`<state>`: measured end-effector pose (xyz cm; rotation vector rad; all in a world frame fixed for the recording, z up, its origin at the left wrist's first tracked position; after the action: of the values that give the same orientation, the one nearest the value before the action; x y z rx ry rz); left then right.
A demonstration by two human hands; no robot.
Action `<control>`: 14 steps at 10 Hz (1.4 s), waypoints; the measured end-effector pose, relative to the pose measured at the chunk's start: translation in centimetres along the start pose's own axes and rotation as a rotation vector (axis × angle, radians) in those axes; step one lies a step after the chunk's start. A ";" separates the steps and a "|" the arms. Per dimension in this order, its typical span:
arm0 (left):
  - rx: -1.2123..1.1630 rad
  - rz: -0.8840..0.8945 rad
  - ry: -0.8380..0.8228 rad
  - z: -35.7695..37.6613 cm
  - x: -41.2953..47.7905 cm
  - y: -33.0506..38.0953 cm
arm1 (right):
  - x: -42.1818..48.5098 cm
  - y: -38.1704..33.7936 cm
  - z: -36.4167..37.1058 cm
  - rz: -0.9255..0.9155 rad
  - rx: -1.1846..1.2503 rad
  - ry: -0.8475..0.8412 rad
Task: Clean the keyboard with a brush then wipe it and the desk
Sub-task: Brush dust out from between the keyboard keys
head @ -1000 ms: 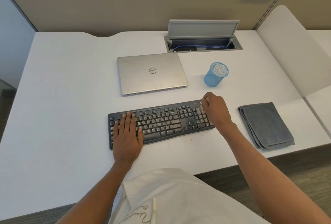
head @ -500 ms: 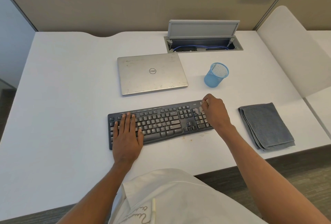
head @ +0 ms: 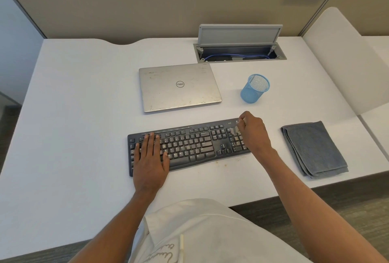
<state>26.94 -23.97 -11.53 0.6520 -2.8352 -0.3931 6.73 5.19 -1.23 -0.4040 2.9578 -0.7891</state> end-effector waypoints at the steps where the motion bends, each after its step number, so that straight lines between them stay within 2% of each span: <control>1: 0.003 -0.001 -0.001 0.1 0.0 0.0 | 0.0 -0.2 -0.4 -0.019 0.024 0.021; 3: -0.002 0.002 0.008 0.0 0.0 0.0 | -0.2 0.0 -0.3 -0.005 0.108 0.039; 5: -0.005 0.004 0.009 -0.1 0.0 0.0 | -0.1 0.9 -0.2 0.039 0.081 0.000; 7: -0.007 0.001 0.005 0.0 0.0 0.0 | -0.2 1.5 -1.2 0.053 0.141 0.062; 10: -0.007 0.001 0.012 -0.1 0.0 0.0 | -0.1 2.9 -1.0 0.101 0.098 0.047; 12: -0.005 0.001 0.004 0.0 0.0 0.0 | -0.1 2.5 -1.7 0.072 0.171 0.102; 14: -0.005 -0.004 0.002 0.0 0.0 0.0 | -0.3 2.7 -0.8 0.082 0.143 0.045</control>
<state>26.92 -23.99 -11.57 0.6562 -2.8309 -0.4002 6.33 7.87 -1.87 -0.2587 2.9130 -1.0040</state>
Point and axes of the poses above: each hand's wrist, its own x-axis towards the middle knuckle, its own z-axis out of the palm, y = z × x, the point moved 9 cm from there along x, towards the middle knuckle, and after that the axes turned 5 degrees about -z, right-handed, at the moved point
